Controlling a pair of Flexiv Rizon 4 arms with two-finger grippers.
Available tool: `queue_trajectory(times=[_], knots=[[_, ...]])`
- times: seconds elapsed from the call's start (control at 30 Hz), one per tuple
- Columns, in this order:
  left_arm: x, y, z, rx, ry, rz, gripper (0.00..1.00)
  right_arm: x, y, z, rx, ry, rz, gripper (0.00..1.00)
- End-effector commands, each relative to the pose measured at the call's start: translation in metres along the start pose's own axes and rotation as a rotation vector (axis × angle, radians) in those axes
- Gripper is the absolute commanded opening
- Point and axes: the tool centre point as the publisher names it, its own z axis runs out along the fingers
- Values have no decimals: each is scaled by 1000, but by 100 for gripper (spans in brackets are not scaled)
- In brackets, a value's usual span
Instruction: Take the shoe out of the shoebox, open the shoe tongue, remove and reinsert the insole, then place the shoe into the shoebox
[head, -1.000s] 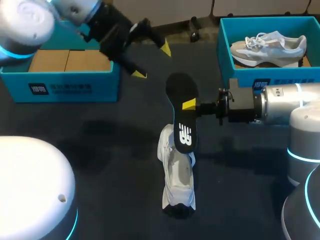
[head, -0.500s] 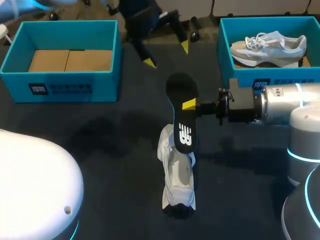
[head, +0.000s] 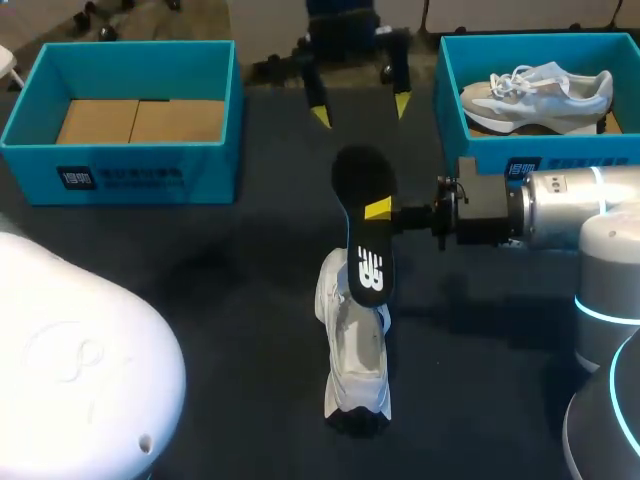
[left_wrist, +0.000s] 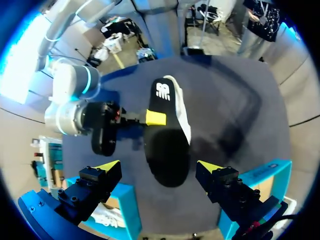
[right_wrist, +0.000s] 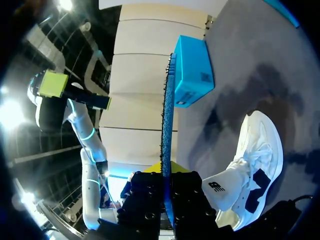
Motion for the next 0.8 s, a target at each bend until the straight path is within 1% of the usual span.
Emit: queue_trajectory(times=[0.03,0.2,0.37,0.47,0.6,0.7,0.8], knots=[[-4,0,0,-25,273,0,100,0,0,2,1,-3,0,0],[-1,-1,-1,-52,202,-22,100,0,0,2,1,-3,0,0],[10,0,-7,-117,66,-42,100,0,0,2,1,-3,0,0],[21,-1,-12,-154,-96,-60,100,0,0,2,1,-3,0,0],[34,-6,-9,-183,-273,-76,100,0,0,2,1,-3,0,0],[41,-8,-7,-192,-454,-85,100,0,0,2,1,-3,0,0],[40,-14,-7,-157,-679,-80,100,0,0,2,1,-3,0,0]])
